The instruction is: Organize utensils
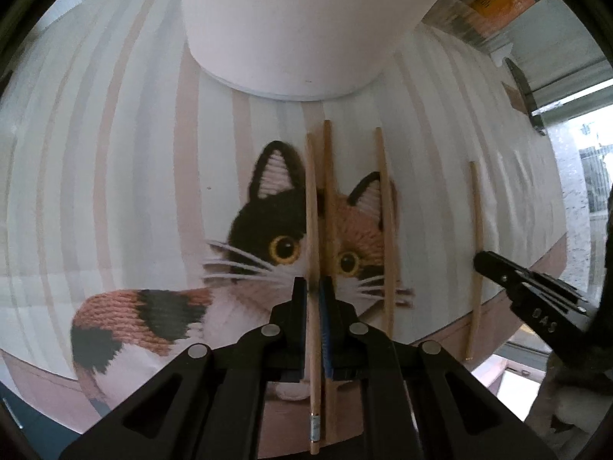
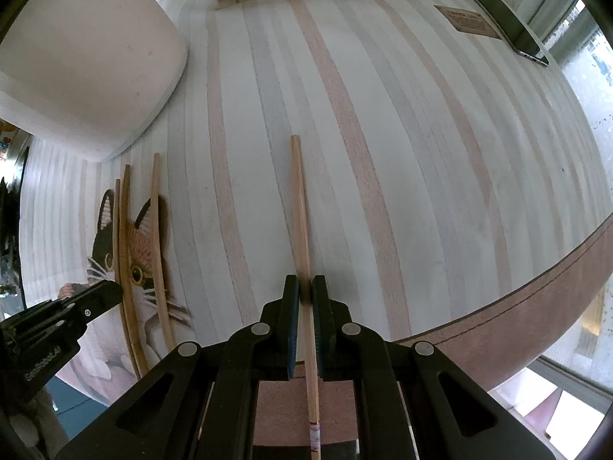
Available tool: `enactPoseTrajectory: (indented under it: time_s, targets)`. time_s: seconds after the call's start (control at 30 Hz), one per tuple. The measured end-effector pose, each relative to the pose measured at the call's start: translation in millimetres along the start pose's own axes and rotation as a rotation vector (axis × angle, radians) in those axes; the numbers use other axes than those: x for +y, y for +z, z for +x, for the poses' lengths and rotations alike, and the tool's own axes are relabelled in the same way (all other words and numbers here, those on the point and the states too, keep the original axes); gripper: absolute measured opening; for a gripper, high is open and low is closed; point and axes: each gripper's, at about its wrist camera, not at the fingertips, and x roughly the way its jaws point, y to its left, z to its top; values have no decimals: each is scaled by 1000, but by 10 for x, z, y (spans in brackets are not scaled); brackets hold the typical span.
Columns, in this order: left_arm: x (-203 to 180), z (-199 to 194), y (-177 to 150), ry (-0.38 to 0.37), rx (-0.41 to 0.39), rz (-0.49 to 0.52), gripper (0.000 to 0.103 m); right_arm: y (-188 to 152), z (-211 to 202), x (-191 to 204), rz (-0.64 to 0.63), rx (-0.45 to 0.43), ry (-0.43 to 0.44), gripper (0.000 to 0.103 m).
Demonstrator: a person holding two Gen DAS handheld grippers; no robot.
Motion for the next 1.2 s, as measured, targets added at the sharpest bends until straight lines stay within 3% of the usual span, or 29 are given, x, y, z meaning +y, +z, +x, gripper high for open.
enactPoseTrajectory:
  time_s: [0.33, 0.43, 0.5, 0.63, 0.83, 0.93, 1.07, 1.1, 1.2]
  targets:
    - [299, -121, -108, 129, -32, 1, 3, -10, 0, 22, -1, 1, -8, 8]
    - [473, -177, -174, 163, -41, -48, 3, -14, 14, 28, -5, 2, -10, 8]
    - [580, -205, -196, 114, -36, -92, 2, -18, 18, 31, -2, 4, -7, 8]
    - [821, -248, -208, -72, -20, -207, 6, 27, 32, -9, 7, 30, 33, 9]
    - [854, -267, -218, -86, -15, -200, 12, 77, 41, -50, 20, 56, 63, 14]
    - [588, -181, -124, -40, -3, -141, 15, 106, 37, -49, 12, 58, 66, 18]
    - [298, -94, -106, 113, -12, -51, 11, 113, 18, 49, -23, 54, 35, 18]
    - [258, -88, -103, 152, -14, -36, 5, 106, 12, 97, -35, 48, 22, 18]
    - [218, -94, -87, 202, -27, -28, 1, 83, -6, 189, -66, 26, -37, 11]
